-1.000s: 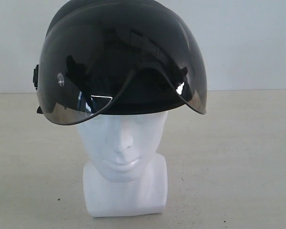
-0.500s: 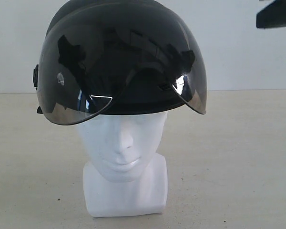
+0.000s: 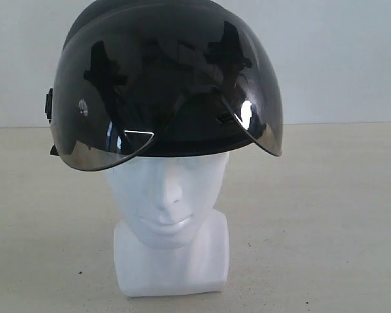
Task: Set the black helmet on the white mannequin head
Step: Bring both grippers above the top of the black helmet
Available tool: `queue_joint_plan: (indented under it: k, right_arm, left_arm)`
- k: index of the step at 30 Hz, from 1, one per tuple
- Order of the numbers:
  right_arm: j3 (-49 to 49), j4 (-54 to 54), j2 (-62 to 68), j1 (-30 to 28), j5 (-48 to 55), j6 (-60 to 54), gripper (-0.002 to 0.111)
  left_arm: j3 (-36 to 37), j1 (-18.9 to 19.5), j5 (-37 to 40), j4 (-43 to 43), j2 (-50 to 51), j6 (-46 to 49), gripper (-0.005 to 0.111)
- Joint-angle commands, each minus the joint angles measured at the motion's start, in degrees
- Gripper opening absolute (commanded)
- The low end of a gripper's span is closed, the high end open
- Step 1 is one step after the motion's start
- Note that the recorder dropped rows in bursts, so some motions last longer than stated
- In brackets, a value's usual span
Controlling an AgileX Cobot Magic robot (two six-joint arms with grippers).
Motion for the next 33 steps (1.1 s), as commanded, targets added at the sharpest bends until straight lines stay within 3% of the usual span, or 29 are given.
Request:
queue_joint_plan:
  k: [1,7,13,26,33]
  right_arm:
    - [-0.4,3.1,-0.1,0.1,0.3,-1.8,0.0]
    - [-0.3,3.6,0.4,0.2,0.1,-3.3,0.0]
    - [-0.2,3.3,1.9,4.0,-1.7,-4.1,0.0]
    - [-0.2,-0.8,3.8,5.3,1.4,-2.6,0.0]
    - [-0.2,-1.2,3.8,5.3,-2.7,-3.6,0.0]
  left_arm:
    - [1.9,-0.4,3.0,-1.1,-0.4,1.5,0.004]
    - [3.7,-0.4,3.6,-6.4,-0.4,3.9,0.004]
    - [3.7,-0.4,2.3,-13.4,-0.3,8.0,0.004]
    - [4.4,-0.4,4.7,-13.6,3.0,7.2,0.004]
    - [4.4,-0.4,4.7,-13.3,3.2,8.4,0.004]
